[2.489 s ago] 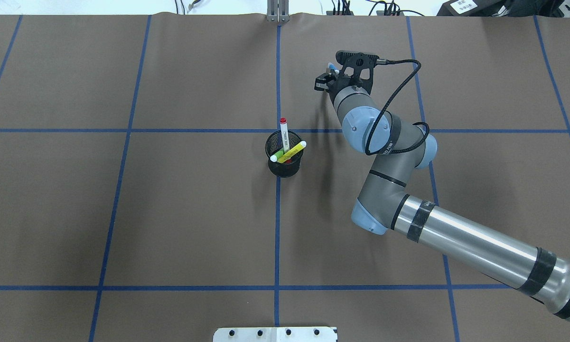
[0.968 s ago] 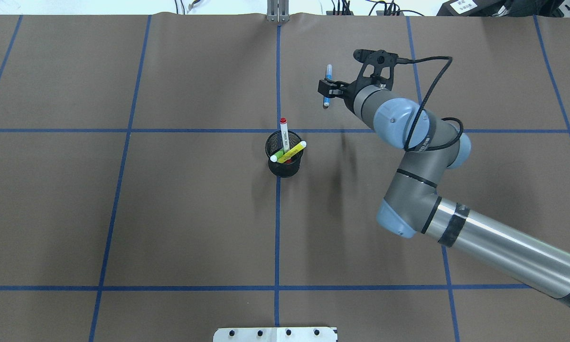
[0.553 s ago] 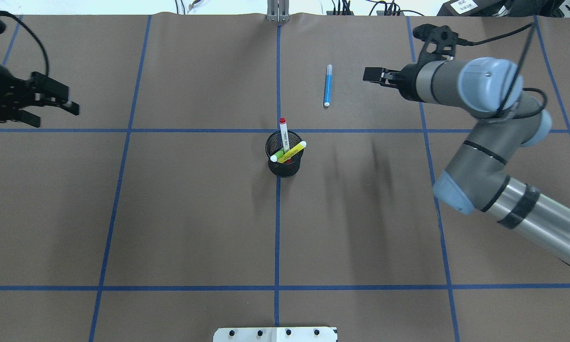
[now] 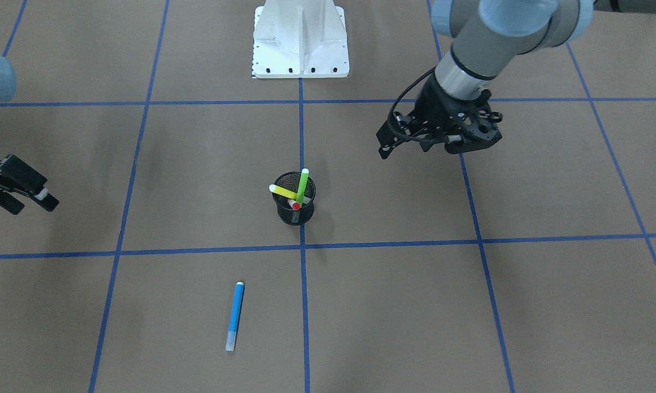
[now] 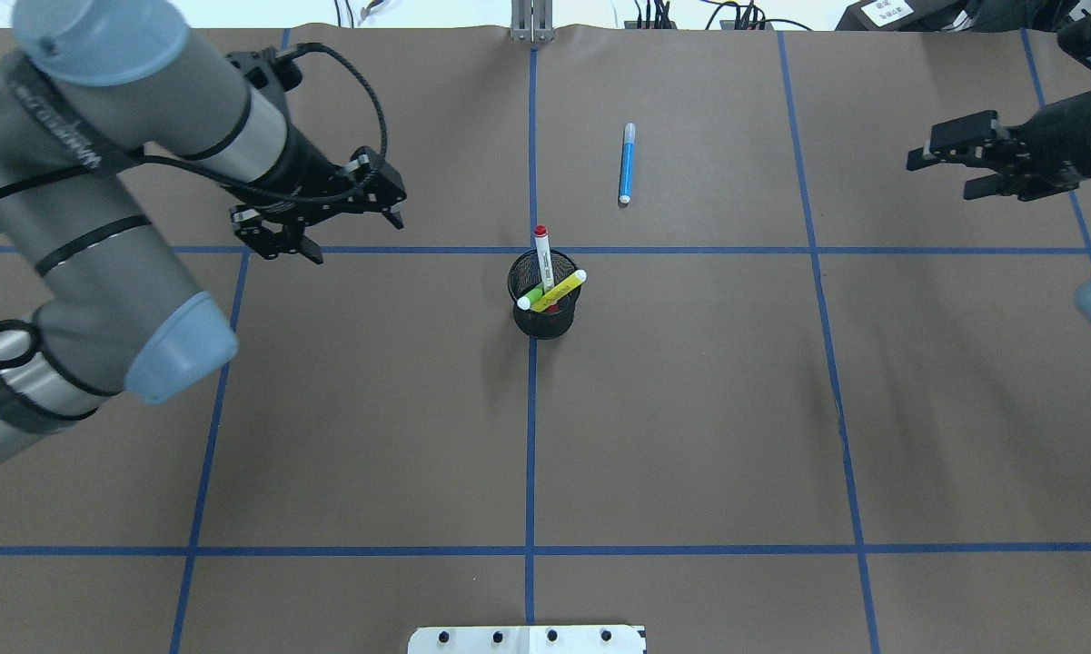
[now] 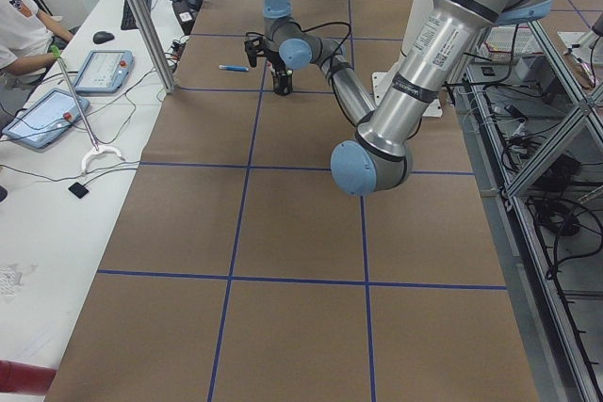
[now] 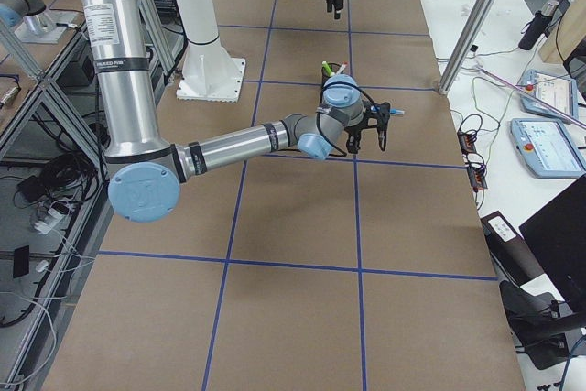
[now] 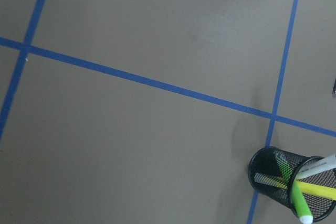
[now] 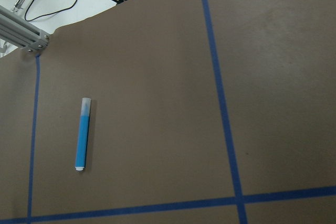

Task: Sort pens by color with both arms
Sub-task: 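Open and withdraw the right gripper while the left arm moves toward the cup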

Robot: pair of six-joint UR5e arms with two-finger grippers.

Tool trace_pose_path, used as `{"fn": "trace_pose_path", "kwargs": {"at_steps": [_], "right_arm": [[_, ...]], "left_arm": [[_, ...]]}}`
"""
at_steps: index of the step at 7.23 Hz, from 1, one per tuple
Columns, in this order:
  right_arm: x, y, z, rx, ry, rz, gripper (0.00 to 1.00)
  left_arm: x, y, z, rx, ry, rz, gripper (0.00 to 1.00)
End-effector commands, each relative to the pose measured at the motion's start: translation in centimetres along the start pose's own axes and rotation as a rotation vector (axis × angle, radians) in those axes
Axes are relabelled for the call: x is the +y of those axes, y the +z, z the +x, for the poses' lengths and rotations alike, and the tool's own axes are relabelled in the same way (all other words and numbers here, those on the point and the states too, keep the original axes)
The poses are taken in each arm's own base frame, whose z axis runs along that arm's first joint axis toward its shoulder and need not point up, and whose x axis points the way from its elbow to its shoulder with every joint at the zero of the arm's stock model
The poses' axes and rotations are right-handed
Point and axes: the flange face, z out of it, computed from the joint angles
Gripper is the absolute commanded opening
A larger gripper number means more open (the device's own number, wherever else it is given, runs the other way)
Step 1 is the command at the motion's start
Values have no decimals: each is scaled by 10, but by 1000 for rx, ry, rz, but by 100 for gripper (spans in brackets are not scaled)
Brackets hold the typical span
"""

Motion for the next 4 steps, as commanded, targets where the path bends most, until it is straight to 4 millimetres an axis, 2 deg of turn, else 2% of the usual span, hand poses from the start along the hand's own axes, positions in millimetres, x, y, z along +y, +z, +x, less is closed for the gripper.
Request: {"fn": "trace_pose_path", "kwargs": {"at_steps": [1, 2, 3, 4], "right_arm": [[2, -9, 32, 18, -34, -23, 100], [1, -8, 32, 22, -34, -20, 100], [-2, -4, 34, 30, -26, -20, 100], [-8, 7, 34, 37, -24, -25, 100]], "left_arm": [[-14, 18, 101, -82, -67, -17, 99], [-19, 26, 122, -95, -60, -19, 99], [-27, 49, 119, -127, 16, -45, 96], [-20, 64, 133, -136, 51, -65, 96]]}}
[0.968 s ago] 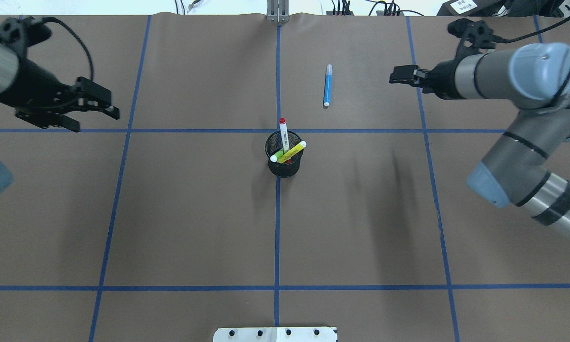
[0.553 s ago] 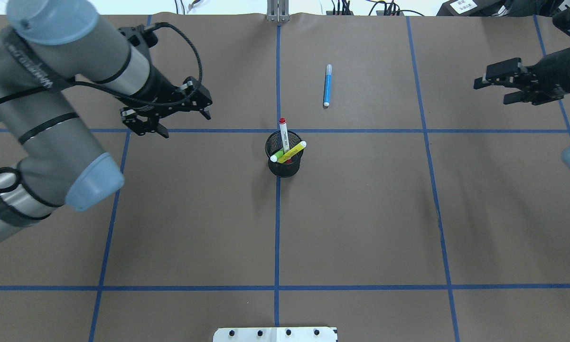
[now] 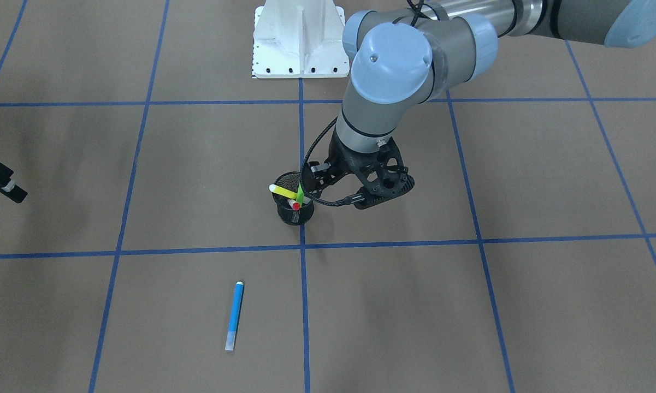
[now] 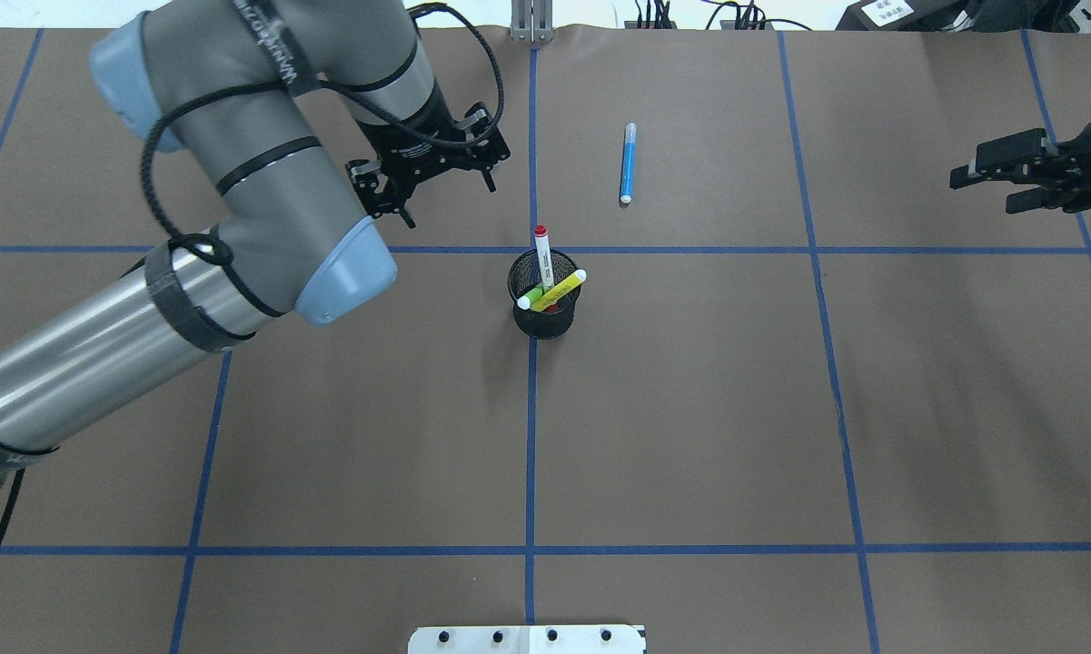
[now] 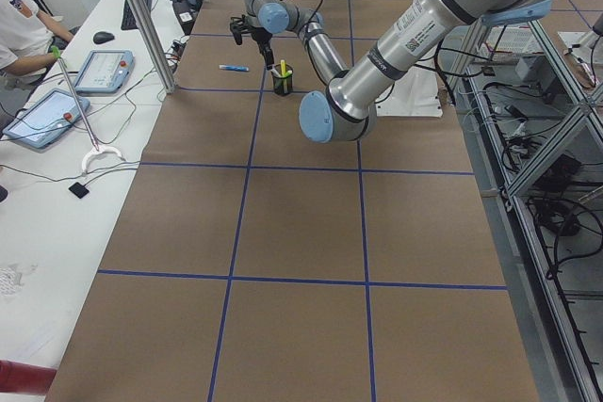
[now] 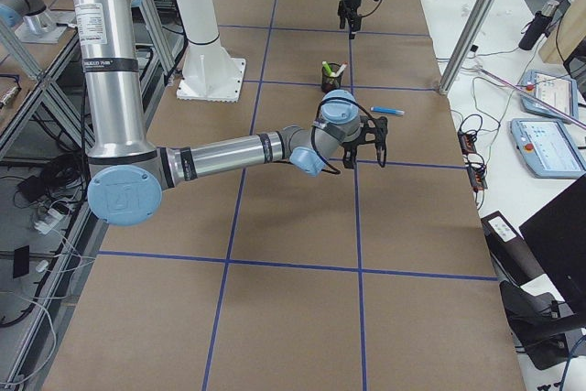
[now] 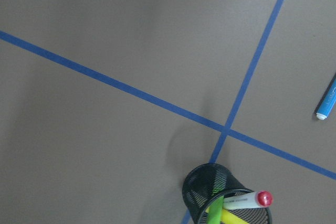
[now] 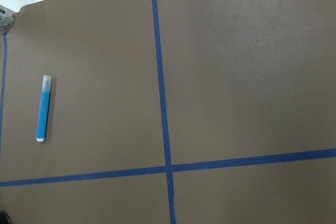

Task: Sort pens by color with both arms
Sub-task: 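Lower the left gripper into the cup over the red-capped white marker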

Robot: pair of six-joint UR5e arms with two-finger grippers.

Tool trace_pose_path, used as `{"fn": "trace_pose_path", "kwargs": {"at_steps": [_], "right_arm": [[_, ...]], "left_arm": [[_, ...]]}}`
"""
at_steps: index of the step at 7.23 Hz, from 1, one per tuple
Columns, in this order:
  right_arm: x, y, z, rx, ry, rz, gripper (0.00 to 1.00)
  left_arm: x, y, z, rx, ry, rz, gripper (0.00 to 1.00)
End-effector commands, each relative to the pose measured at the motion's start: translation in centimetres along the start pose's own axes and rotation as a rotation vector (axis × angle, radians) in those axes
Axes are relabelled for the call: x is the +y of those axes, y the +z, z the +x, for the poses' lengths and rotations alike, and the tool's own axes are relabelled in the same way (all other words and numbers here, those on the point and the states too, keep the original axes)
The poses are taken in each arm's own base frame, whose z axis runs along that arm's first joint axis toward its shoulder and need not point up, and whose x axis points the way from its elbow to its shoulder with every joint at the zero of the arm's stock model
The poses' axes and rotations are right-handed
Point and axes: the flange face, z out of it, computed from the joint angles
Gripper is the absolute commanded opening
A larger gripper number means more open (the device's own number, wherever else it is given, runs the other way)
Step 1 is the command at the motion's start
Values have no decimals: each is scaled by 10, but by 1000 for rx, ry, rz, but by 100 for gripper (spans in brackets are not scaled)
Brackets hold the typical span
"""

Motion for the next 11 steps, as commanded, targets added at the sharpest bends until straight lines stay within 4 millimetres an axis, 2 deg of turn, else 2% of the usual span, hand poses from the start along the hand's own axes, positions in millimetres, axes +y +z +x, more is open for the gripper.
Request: {"fn": "trace_pose_path", "kwargs": {"at_steps": [1, 2, 4, 7, 11], "right_arm": [[-8, 17, 0, 18, 4, 0, 100], [-6, 23, 1, 25, 0, 1, 100], [-4, 33, 4, 40, -1, 0, 100], [-1, 39, 2, 43, -4, -8, 100], [1, 44, 2, 52, -7, -2, 100]], "left_arm": [[-1, 23, 59, -42, 23, -94, 95], [-3, 24, 91, -56, 10, -141, 95], [-8, 36, 85, -75, 77, -154, 90], [-1, 55, 82, -100, 90, -162, 75], [5, 77, 82, -133, 108, -129, 68]]}}
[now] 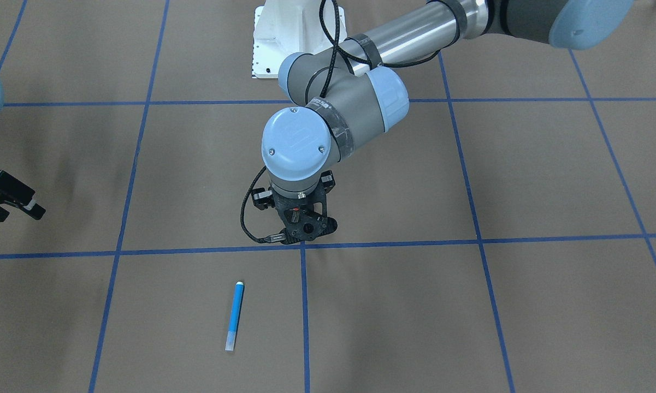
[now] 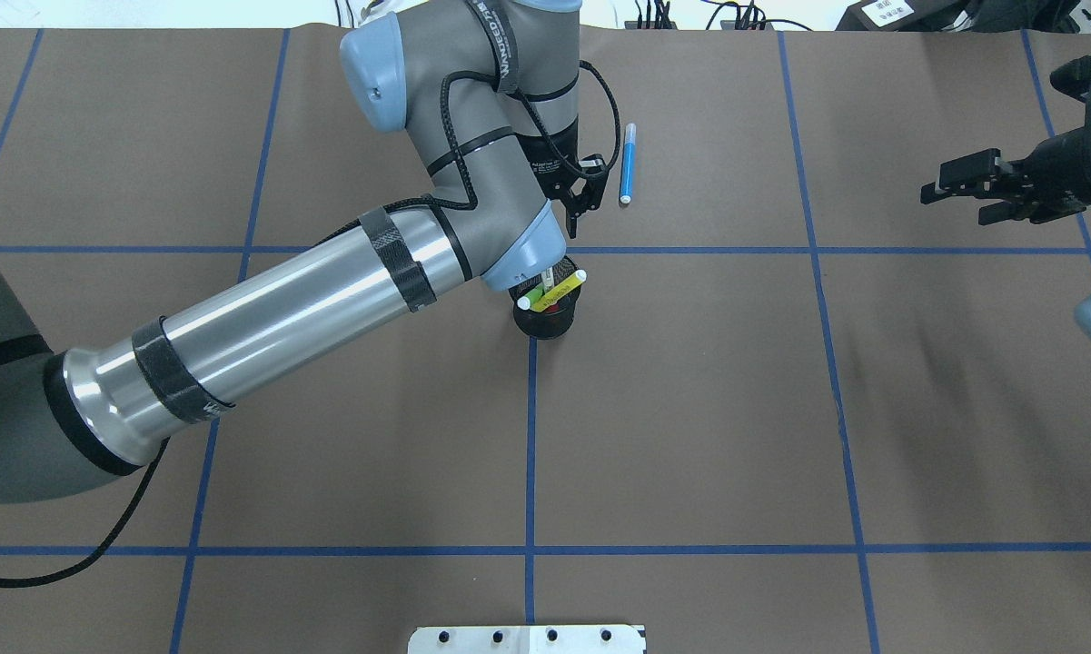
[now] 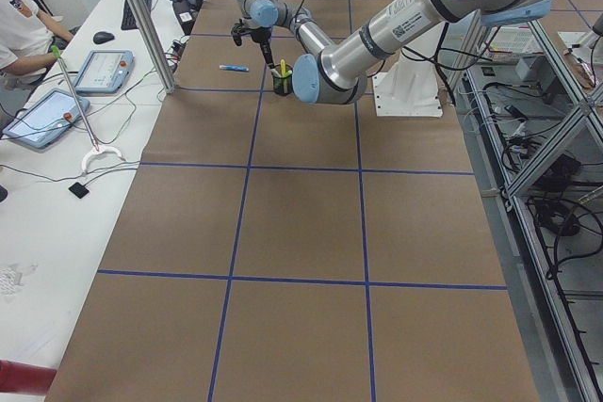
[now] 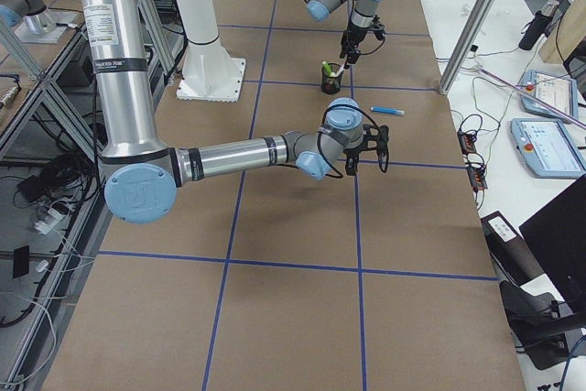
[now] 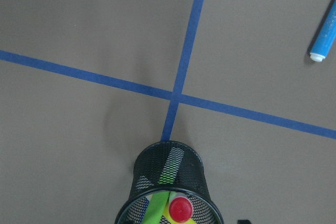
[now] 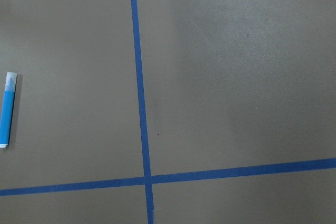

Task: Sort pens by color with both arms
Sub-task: 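Lower the left gripper into the cup over the red-capped white marker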

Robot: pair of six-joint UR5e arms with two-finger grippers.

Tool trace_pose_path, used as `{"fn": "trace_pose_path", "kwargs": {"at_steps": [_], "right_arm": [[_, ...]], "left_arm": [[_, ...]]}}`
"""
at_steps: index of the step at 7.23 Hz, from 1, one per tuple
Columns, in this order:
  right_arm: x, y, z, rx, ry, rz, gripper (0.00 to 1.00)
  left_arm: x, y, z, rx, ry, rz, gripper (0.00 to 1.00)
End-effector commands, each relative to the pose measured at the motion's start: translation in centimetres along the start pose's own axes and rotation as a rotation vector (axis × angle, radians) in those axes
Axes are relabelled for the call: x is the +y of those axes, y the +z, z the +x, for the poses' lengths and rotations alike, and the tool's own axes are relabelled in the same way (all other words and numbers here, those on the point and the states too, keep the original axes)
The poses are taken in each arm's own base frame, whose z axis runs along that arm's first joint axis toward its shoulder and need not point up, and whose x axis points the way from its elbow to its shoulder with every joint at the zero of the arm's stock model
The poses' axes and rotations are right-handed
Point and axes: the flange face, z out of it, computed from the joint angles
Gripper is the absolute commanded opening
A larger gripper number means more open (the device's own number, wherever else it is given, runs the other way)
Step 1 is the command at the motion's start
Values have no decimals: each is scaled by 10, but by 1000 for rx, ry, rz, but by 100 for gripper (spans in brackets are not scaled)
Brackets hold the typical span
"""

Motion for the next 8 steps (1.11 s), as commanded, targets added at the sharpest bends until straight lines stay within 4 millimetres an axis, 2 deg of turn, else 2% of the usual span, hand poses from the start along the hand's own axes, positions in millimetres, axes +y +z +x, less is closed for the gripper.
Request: {"fn": "trace_pose_path", "kwargs": {"at_steps": [1, 2, 3, 4, 5, 6, 7, 8], "right_arm": [[2, 4, -1, 4, -2, 1, 100], [2, 4, -1, 4, -4, -1, 100], [2, 4, -1, 4, -4, -1, 100], [2, 4, -1, 4, -4, -1, 100], [2, 5, -1, 5, -3, -1, 100], [2, 5, 0, 6, -4, -2, 100], [1, 5, 0, 11, -4, 6, 100], [1, 8, 1, 22, -6, 20, 100]], "left_arm": [[-1, 8, -1, -18, 2, 23, 65], [-2, 8, -1, -19, 1, 26, 61], [-1, 8, -1, -18, 2, 26, 52], [-1, 7, -1, -17, 3, 28, 38], [-1, 6, 0, -15, 5, 29, 15], [-1, 4, 0, -12, 5, 31, 0], [0, 1, 1, -7, 8, 33, 0], [8, -36, 3, 43, 15, 63, 0]]}}
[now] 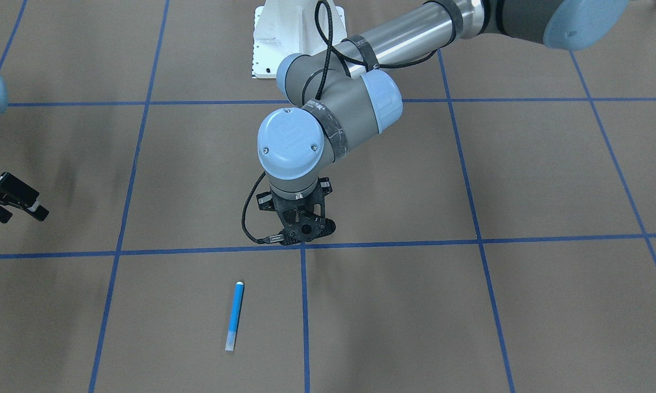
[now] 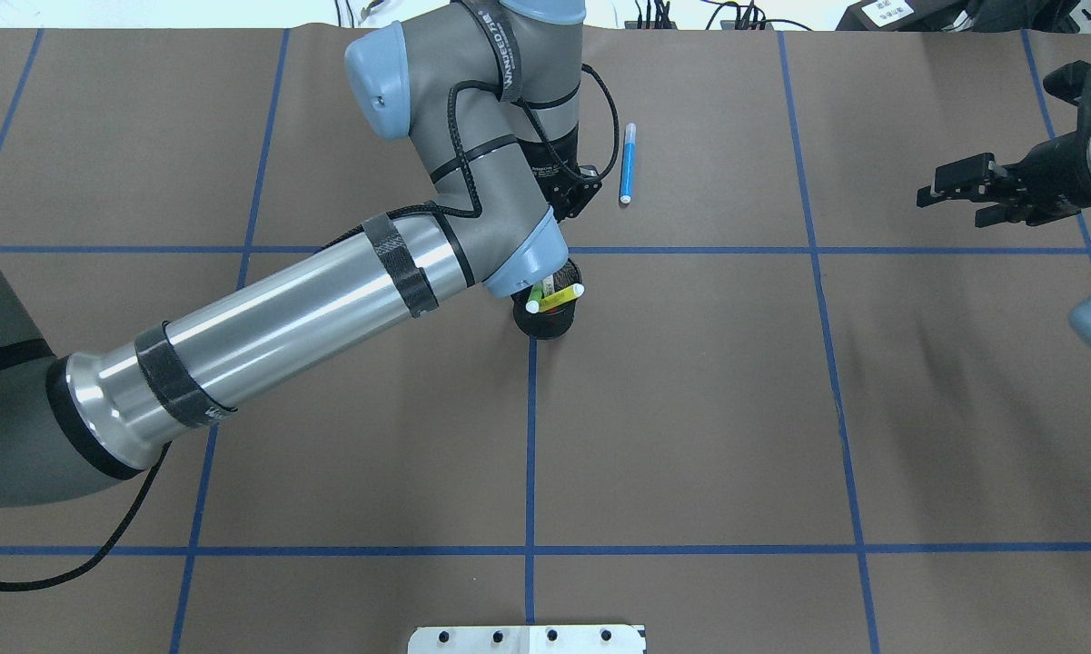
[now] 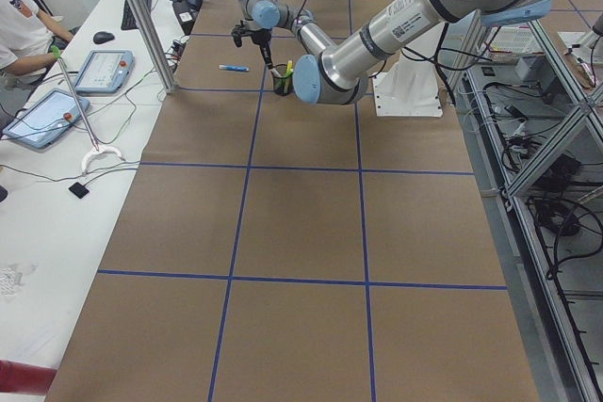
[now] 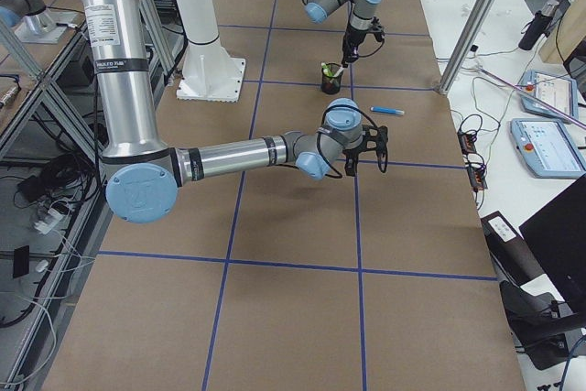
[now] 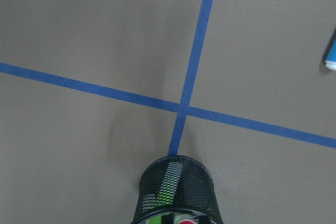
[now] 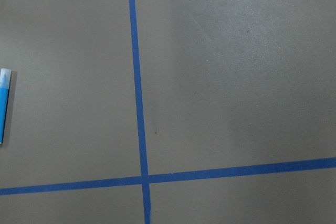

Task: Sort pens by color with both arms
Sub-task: 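Grasp the red-capped marker and lift it out with the left gripper, then carry the red-capped marker toward the blue marker with the left gripper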

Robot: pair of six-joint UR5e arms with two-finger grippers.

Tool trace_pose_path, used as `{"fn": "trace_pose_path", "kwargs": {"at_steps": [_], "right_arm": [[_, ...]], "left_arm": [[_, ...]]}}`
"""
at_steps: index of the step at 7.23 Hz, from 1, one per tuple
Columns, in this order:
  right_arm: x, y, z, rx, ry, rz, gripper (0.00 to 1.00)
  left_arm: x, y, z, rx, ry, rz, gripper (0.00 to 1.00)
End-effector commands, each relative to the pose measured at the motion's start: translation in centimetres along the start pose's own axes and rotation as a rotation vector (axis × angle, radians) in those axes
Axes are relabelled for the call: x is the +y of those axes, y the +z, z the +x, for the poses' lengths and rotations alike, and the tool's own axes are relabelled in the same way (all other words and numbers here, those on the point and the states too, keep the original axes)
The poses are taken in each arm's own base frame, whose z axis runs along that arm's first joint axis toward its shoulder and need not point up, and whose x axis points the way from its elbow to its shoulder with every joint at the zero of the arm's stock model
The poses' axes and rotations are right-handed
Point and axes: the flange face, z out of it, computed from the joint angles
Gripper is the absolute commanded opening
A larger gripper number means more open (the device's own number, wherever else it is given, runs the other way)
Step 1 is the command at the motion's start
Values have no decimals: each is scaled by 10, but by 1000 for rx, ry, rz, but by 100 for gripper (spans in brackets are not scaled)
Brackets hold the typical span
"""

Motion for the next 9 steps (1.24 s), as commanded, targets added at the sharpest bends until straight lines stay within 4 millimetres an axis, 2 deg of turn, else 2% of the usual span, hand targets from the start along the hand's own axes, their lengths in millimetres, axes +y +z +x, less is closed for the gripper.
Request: {"fn": "trace_pose_path", "kwargs": {"at_steps": [1, 2, 3, 4, 5, 6, 7, 8, 9], "right_arm": [[0, 3, 0, 11, -3, 16, 100], [0, 2, 0, 10, -4, 16, 100], [0, 2, 0, 10, -4, 16, 100], [0, 2, -3, 7, -8, 17, 100], [-6, 1, -13, -3, -13, 25, 100], [-6, 1, -16, -6, -10, 25, 100], [-6, 1, -16, -6, -8, 25, 100], [-6, 1, -15, -5, -5, 25, 100], [-6, 1, -15, -4, -5, 27, 100]], "left_arm": [[5, -98, -14, 131, -34, 93, 0], [19, -127, -50, 199, -23, 136, 0], [26, -164, -79, 253, -7, 226, 0], [27, -175, -90, 259, -10, 390, 0], [27, -149, -88, 267, -1, 479, 0], [29, -115, -89, 374, -33, 618, 0], [19, -64, -73, 489, -111, 760, 0], [4, -2, -54, 473, -130, 868, 0], [1, 50, -35, 434, -146, 994, 0]]}}
